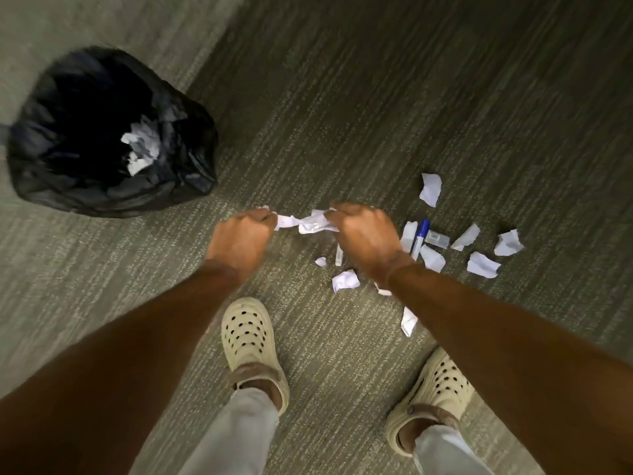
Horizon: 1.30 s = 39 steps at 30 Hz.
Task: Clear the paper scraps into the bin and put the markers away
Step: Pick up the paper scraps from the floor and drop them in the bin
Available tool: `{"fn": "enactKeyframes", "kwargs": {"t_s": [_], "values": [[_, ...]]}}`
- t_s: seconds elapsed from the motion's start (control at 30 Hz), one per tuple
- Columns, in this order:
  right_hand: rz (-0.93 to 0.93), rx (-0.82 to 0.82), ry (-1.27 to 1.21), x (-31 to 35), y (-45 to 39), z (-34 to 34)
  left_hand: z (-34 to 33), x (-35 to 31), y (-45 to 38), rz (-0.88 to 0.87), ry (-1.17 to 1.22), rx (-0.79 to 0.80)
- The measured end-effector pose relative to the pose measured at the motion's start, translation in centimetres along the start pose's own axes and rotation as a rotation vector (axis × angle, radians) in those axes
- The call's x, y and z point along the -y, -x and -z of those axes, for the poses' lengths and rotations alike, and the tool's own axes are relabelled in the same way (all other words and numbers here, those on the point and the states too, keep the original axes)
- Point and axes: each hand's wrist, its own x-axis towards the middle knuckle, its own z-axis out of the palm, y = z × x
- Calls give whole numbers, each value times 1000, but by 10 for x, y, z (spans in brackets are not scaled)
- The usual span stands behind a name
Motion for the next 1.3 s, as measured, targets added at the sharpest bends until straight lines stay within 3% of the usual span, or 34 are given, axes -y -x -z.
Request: {"fn": "enactKeyframes", "kwargs": {"t_s": [0.23, 0.47, 0.73, 0.83, 0.93, 1.3], "values": [[152, -133, -17, 103, -79, 78, 79, 94, 39, 274, 147, -219], [250, -162, 101, 198, -168, 88, 91, 190, 42, 394, 121, -269], [278, -83, 283, 224, -243, 68, 52, 240, 5, 458, 185, -197], [346, -26, 339, 232, -259, 57, 41, 243, -6, 540, 224, -81], [381, -9, 373, 243, -269, 45, 31, 252, -8, 528, 95, 54], [343, 208, 411, 237, -283, 9, 19, 252, -6, 581, 9, 99]]}}
